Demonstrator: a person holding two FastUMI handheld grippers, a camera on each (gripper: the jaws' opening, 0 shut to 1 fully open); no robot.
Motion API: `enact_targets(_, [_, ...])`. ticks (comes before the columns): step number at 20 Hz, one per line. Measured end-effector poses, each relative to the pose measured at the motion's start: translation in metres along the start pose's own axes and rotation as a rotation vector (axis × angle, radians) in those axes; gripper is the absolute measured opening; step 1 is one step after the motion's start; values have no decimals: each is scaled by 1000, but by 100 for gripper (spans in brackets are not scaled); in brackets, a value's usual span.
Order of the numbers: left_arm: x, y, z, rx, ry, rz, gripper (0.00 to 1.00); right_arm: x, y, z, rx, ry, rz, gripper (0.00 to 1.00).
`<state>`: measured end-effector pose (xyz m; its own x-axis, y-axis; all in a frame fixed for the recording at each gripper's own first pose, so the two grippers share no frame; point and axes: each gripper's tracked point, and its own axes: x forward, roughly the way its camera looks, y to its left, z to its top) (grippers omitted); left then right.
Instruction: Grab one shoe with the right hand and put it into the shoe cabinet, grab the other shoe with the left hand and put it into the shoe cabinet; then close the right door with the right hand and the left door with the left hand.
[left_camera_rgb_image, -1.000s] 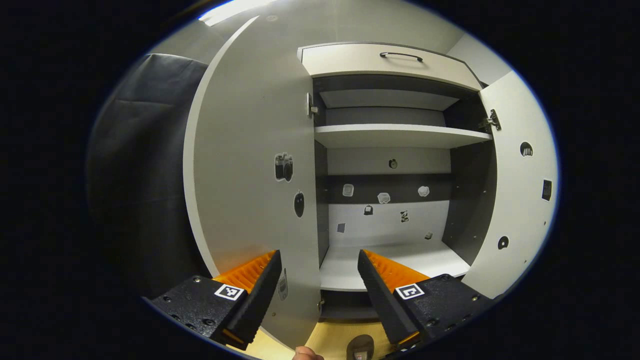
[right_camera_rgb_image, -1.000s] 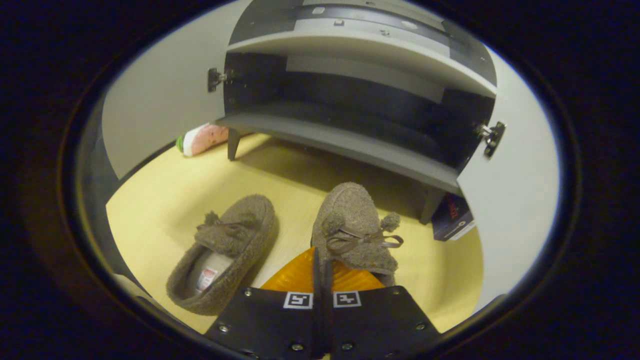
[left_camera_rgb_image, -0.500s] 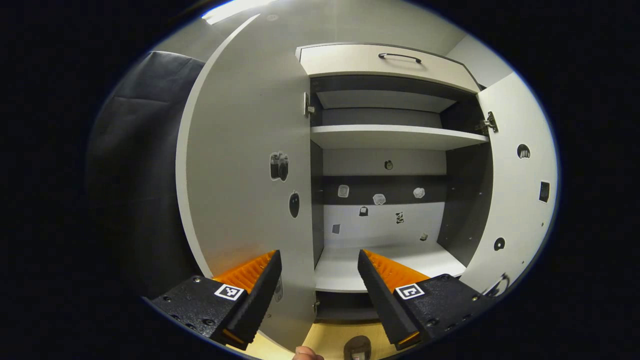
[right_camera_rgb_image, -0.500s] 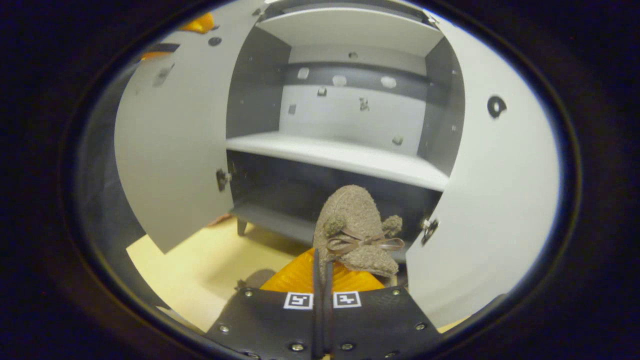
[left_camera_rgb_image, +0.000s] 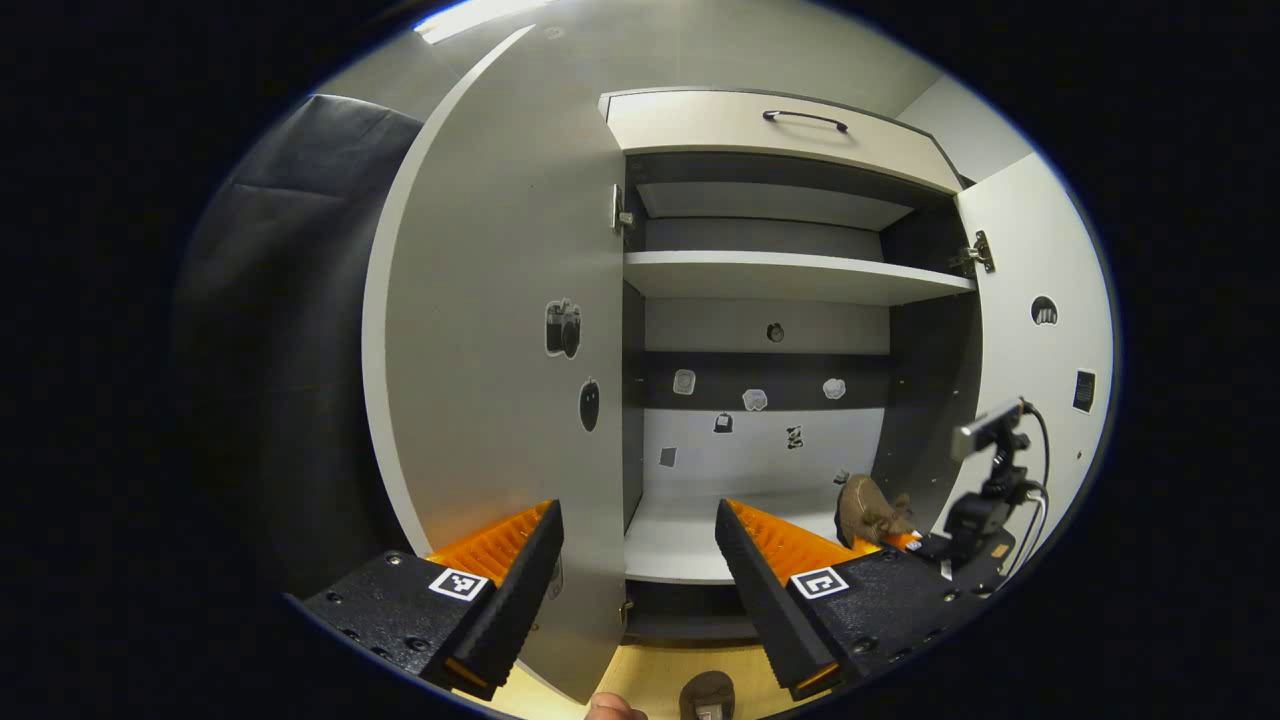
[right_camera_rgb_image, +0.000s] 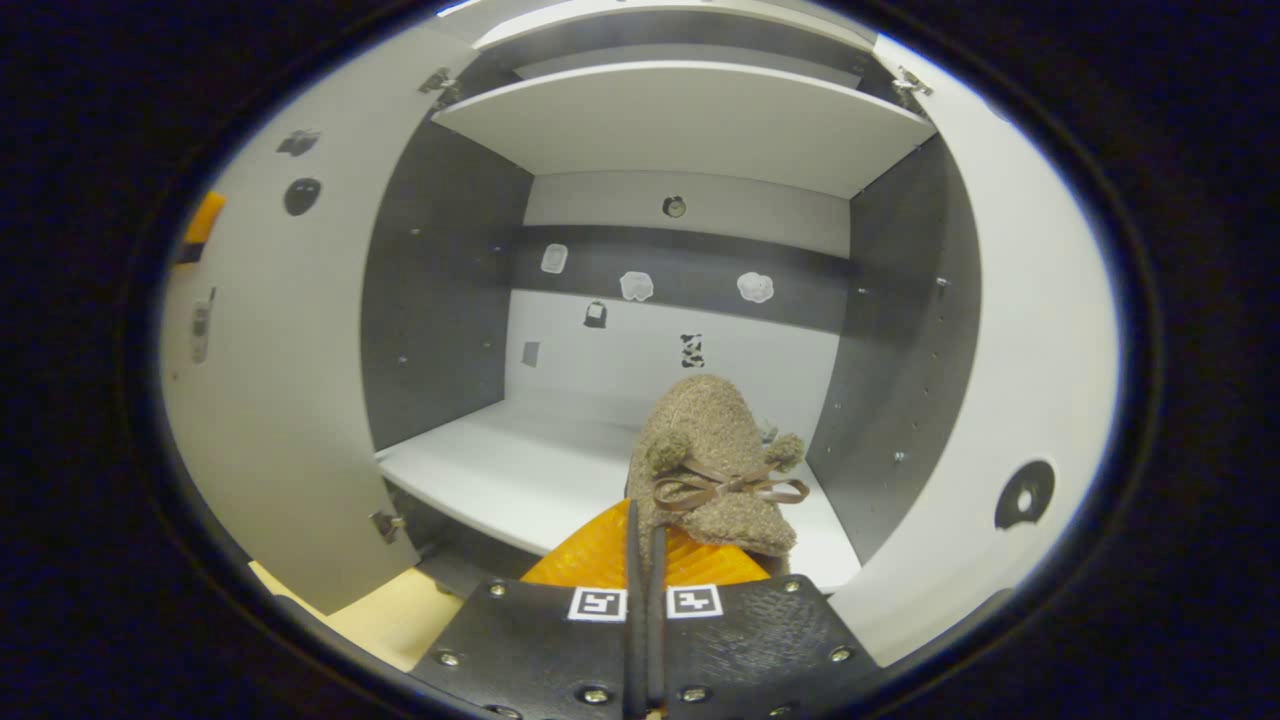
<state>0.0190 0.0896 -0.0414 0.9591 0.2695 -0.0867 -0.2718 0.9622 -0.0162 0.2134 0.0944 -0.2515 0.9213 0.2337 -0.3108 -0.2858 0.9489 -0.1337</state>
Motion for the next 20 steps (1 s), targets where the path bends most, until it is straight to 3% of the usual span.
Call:
enact_targets(4, [0, 0, -1, 3, 3, 4, 94, 59, -15, 7, 2, 17, -48, 0])
enact_targets(12, [3, 0, -1, 8, 4, 9, 94, 103, -8, -21, 14, 124, -63, 4])
enact_targets(14, [3, 0, -1, 6, 3, 5, 94, 103, 3, -32, 21, 164, -19, 11])
enact_targets(18, [8, -4, -10, 2, 17, -8, 94, 98, 12, -34, 3, 174, -1, 27])
enact_targets(19, [10, -5, -14, -1, 24, -12, 95, 97, 11, -33, -8, 173, -7, 36])
enact_targets(20, [10, -5, -17, 0, 29, -5, 94, 92, 13, -32, -15, 174, -4, 37])
